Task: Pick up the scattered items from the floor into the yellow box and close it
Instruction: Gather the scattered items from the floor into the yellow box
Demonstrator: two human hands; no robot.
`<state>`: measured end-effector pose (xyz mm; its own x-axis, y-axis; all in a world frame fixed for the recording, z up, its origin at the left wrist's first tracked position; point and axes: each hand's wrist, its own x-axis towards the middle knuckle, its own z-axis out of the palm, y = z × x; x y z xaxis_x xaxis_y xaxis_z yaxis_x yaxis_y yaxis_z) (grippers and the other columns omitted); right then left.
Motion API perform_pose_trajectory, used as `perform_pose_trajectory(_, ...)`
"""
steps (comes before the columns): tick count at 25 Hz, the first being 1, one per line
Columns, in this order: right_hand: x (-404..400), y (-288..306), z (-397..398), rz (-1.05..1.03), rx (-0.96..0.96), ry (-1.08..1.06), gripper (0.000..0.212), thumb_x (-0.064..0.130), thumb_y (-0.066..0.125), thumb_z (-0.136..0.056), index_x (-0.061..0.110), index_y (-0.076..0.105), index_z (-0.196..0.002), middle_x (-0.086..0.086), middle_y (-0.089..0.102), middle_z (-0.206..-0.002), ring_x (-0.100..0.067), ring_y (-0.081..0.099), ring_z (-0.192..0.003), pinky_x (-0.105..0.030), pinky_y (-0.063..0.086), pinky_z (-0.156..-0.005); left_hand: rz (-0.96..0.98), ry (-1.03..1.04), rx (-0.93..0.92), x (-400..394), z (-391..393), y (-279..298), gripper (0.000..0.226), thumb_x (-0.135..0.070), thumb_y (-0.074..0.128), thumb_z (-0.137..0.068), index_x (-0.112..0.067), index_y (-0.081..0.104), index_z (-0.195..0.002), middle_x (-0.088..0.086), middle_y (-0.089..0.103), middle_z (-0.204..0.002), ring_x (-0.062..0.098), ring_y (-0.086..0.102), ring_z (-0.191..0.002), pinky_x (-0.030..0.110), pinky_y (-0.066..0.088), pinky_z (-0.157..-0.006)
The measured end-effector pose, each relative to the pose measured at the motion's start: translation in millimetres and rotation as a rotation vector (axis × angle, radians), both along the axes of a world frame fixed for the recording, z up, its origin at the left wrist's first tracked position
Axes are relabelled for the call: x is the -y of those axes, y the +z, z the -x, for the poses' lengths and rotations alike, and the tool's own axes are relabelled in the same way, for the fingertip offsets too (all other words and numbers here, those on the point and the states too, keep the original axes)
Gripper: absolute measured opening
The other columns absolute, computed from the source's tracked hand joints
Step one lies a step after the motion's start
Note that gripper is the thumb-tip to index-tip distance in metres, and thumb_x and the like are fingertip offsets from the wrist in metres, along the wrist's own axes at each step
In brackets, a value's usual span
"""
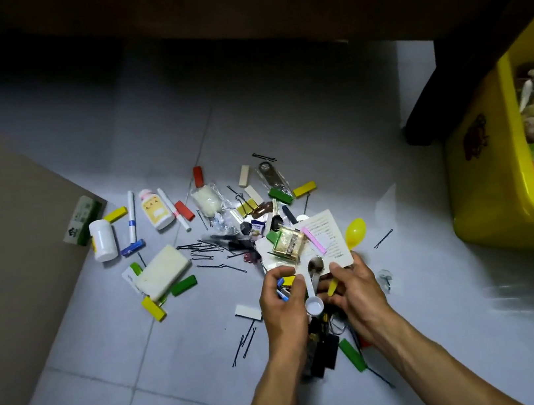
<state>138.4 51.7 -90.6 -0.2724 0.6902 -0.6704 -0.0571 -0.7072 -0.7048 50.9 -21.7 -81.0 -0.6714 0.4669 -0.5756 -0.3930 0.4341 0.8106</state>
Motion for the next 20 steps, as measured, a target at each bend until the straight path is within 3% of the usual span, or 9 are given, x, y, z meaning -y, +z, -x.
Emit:
perform_pose_trajectory(2, 7, 17, -9, -0.009, -0.010, -0.029, 0.023, 0.004, 0.045, -0.100, 0.014, 0.056, -0.118, -0.009, 0.075, -0.088, -0.028, 0.070, -0.068, -0.041, 0.059, -0.059, -0.033, -0.008, -0.018, 6, -9, 19, 0.018, -0.012, 0.066, -0.087, -0.030, 0.063, -0.087, -0.003, 0.067, -0.089, 0.018, 0.066, -0.080, 0.039, 0.058, -0.070)
perform_pose_trajectory(5, 14, 45, -23, -0.028, -0.058, -0.069, 0.023, 0.002, 0.044, -0.100, 0.012, 0.056, -0.117, -0.014, 0.074, -0.085, -0.029, 0.069, -0.064, -0.037, 0.059, -0.056, -0.063, -0.038, -0.045, 10, -22, 46, 0.019, -0.010, 0.065, -0.087, -0.029, 0.063, -0.086, 0.000, 0.068, -0.092, 0.029, 0.068, -0.089, 0.050, 0.057, -0.078)
perform_pose_trajectory(9, 13, 78, -39, -0.042, -0.110, -0.141, 0.026, -0.001, 0.044, -0.099, 0.011, 0.058, -0.118, -0.016, 0.073, -0.105, -0.033, 0.072, -0.085, -0.037, 0.059, -0.064, -0.109, -0.069, -0.068, 9, -38, 79, 0.017, -0.012, 0.065, -0.088, -0.029, 0.063, -0.089, 0.002, 0.070, -0.097, 0.026, 0.070, -0.092, 0.052, 0.058, -0.081)
perform_pose_trajectory(12, 6, 107, -54, -0.111, -0.135, -0.151, 0.027, -0.001, 0.043, -0.099, 0.010, 0.057, -0.119, -0.018, 0.074, -0.101, -0.036, 0.070, -0.080, -0.042, 0.060, -0.067, -0.162, -0.118, -0.107, -1, -50, 106, 0.018, -0.015, 0.064, -0.088, -0.033, 0.062, -0.089, -0.002, 0.068, -0.096, 0.021, 0.068, -0.089, 0.044, 0.059, -0.078)
perform_pose_trajectory(14, -6, 127, -66, -0.169, -0.146, -0.192, 0.029, -0.001, 0.043, -0.099, 0.010, 0.058, -0.121, -0.015, 0.074, -0.101, -0.035, 0.070, -0.084, -0.045, 0.059, -0.073, -0.211, -0.167, -0.153, -14, -59, 127, 0.020, -0.017, 0.064, -0.088, -0.037, 0.062, -0.087, -0.007, 0.066, -0.093, 0.014, 0.063, -0.081, 0.031, 0.056, -0.067)
perform_pose_trajectory(17, -30, 159, -88, -0.228, -0.188, -0.273, 0.027, 0.000, 0.045, -0.099, 0.015, 0.060, -0.116, -0.005, 0.076, -0.099, -0.024, 0.074, -0.085, -0.034, 0.060, -0.065, -0.311, -0.228, -0.181, -42, -77, 161, 0.020, -0.016, 0.063, -0.089, -0.036, 0.062, -0.087, -0.008, 0.064, -0.092, 0.004, 0.057, -0.073, 0.021, 0.051, -0.056)
perform_pose_trajectory(20, -65, 188, -123, -0.287, -0.177, -0.366, 0.027, 0.004, 0.046, -0.100, 0.020, 0.060, -0.117, -0.002, 0.076, -0.103, -0.022, 0.073, -0.094, -0.038, 0.060, -0.074, -0.390, -0.338, -0.154, -84, -107, 192, 0.017, -0.014, 0.062, -0.089, -0.031, 0.061, -0.090, -0.002, 0.066, -0.097, 0.025, 0.062, -0.088, 0.037, 0.054, -0.066)
